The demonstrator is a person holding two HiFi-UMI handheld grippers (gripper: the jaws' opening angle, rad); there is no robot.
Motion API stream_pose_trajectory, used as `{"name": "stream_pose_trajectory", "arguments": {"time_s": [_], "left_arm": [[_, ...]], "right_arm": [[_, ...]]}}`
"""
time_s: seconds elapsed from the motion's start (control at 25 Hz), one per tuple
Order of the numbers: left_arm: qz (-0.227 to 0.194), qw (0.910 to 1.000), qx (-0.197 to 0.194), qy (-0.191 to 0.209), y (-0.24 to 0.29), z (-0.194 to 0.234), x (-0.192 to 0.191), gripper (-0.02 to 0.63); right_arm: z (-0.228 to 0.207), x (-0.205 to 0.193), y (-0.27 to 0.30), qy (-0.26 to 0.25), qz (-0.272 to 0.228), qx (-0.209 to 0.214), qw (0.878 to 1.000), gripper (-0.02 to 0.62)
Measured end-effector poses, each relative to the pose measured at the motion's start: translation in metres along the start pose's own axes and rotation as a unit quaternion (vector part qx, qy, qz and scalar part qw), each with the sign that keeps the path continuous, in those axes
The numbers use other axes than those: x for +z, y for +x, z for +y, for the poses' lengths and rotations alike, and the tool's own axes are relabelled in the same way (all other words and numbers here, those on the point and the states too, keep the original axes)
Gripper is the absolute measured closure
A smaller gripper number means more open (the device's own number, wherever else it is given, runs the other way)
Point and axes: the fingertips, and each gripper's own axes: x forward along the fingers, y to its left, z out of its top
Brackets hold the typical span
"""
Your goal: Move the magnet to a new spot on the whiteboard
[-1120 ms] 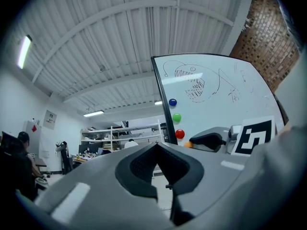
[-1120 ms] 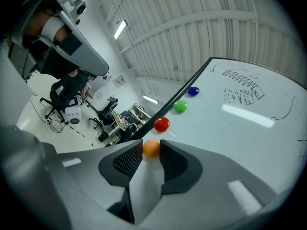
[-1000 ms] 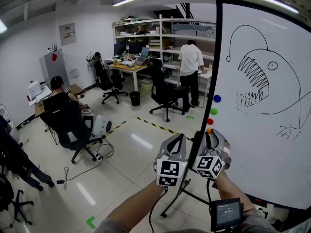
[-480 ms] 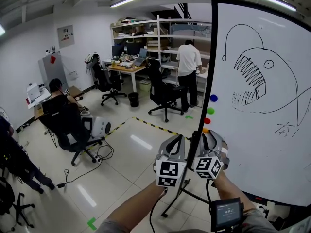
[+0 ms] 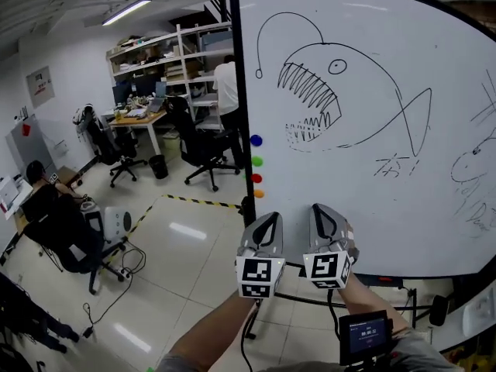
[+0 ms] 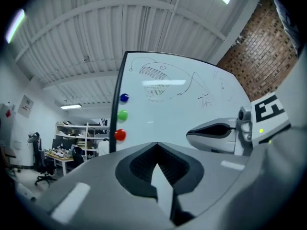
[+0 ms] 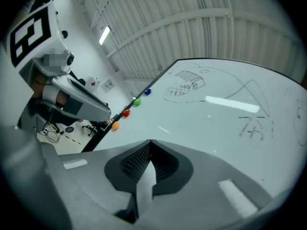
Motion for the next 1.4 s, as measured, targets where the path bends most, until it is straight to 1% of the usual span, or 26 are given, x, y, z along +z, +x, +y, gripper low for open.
{"name": "stream_pose_trajectory", "arguments": {"time_s": [0.12, 0.2, 0.36, 0.56, 0.76, 0.96, 1.16, 1.28, 1.4], "left_arm": [[-0.004, 0.9994, -0.032, -0.011, 0.013, -0.046, 0.003, 0.606], [-0.006, 0.9985, -0.052, -0.016, 0.02, -0.079, 0.007, 0.606], [-0.016, 0.9962, -0.085, -0.016, 0.033, -0.146, 0.02, 0.606], [-0.025, 0.9939, -0.107, -0.014, 0.043, -0.224, 0.033, 0.606], [-0.019, 0.9936, -0.11, -0.022, 0.047, -0.284, 0.039, 0.606], [-0.017, 0.9948, -0.097, -0.027, 0.045, -0.324, 0.041, 0.606], [-0.009, 0.9959, -0.084, -0.032, 0.036, -0.352, 0.034, 0.606], [-0.002, 0.9956, -0.087, -0.036, 0.031, -0.364, 0.027, 0.606], [0.004, 0.9946, -0.092, -0.047, 0.024, -0.37, 0.022, 0.606]], "right_arm": [[-0.044, -0.02, -0.034, 0.023, 0.025, -0.024, 0.999, 0.588], [-0.073, -0.034, -0.06, 0.029, 0.039, -0.043, 0.998, 0.588], [-0.132, -0.054, -0.11, 0.042, 0.053, -0.075, 0.995, 0.588], [-0.199, -0.084, -0.171, 0.073, 0.072, -0.102, 0.99, 0.588], [-0.248, -0.105, -0.221, 0.095, 0.081, -0.11, 0.986, 0.588], [-0.278, -0.123, -0.257, 0.109, 0.084, -0.103, 0.985, 0.589], [-0.292, -0.14, -0.29, 0.135, 0.089, -0.087, 0.983, 0.588], [-0.298, -0.154, -0.309, 0.165, 0.096, -0.087, 0.978, 0.588], [-0.297, -0.162, -0.328, 0.203, 0.101, -0.09, 0.97, 0.589]]}}
